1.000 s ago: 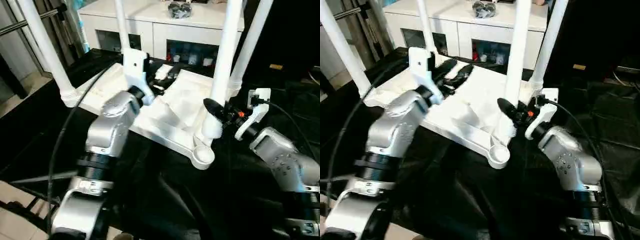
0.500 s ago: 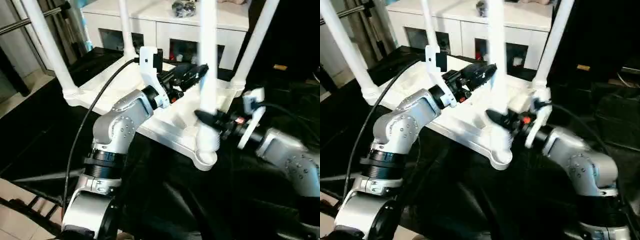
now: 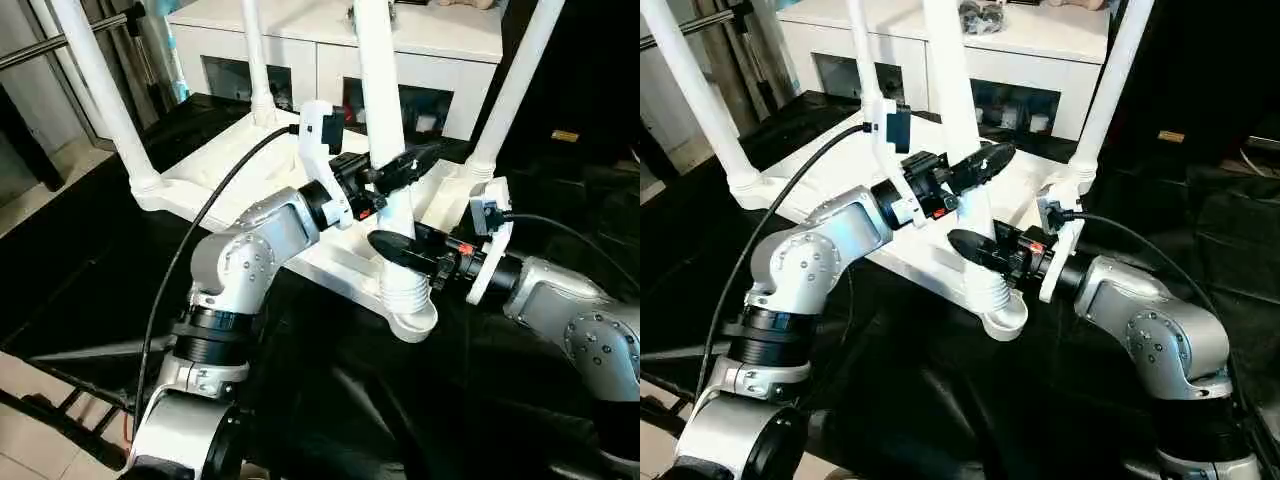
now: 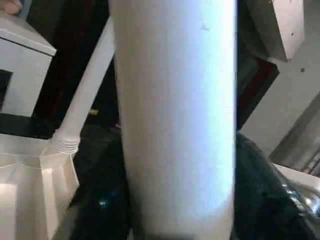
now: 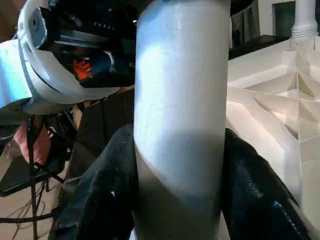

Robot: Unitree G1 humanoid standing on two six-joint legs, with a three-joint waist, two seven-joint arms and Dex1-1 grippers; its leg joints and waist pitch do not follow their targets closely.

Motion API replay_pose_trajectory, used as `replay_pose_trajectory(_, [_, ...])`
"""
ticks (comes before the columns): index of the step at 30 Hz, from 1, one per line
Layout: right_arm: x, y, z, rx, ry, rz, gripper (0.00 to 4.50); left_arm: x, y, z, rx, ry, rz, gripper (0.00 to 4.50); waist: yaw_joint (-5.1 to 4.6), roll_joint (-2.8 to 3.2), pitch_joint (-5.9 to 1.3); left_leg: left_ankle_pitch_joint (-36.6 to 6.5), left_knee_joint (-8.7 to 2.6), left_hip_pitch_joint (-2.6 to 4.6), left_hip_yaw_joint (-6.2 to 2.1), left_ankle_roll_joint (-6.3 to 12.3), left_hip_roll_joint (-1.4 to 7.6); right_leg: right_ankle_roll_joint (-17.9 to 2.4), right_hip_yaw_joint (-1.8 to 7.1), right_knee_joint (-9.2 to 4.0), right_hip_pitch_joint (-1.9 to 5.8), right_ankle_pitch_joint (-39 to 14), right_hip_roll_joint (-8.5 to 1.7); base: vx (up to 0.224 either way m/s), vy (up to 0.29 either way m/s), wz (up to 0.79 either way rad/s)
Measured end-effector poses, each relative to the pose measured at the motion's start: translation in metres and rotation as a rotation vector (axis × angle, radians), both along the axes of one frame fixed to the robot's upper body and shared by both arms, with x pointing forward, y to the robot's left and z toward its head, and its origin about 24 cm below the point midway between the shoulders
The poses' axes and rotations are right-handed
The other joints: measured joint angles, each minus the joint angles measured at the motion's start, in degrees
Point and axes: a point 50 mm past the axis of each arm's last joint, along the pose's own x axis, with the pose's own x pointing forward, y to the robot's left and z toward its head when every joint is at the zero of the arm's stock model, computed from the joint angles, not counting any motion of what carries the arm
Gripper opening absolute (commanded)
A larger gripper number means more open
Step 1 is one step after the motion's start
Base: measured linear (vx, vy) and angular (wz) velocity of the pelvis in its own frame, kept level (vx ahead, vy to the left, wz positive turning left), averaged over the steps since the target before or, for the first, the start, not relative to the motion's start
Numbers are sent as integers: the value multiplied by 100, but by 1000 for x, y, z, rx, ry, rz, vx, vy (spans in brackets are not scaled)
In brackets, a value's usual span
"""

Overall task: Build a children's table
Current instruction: Pick table leg

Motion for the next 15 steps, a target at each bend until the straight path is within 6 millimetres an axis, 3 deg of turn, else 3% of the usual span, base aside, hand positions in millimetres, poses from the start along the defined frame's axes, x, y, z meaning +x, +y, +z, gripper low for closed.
replay_pose_trajectory(5, [1,-1,0,-10,-8,-11,186,1,0,0,-3,17,27,194,1,0,0,0,0,0,0,0,-1,2,1,-1,1,1,0,0,0,0])
replay_pose_trajectory(15, [2,1,-1,-18,-25,-38,186,2,0,0,1,21,60,189,0,-4,2,0,0,0,0,0,0,4,1,-1,0,2,0,0,0,0])
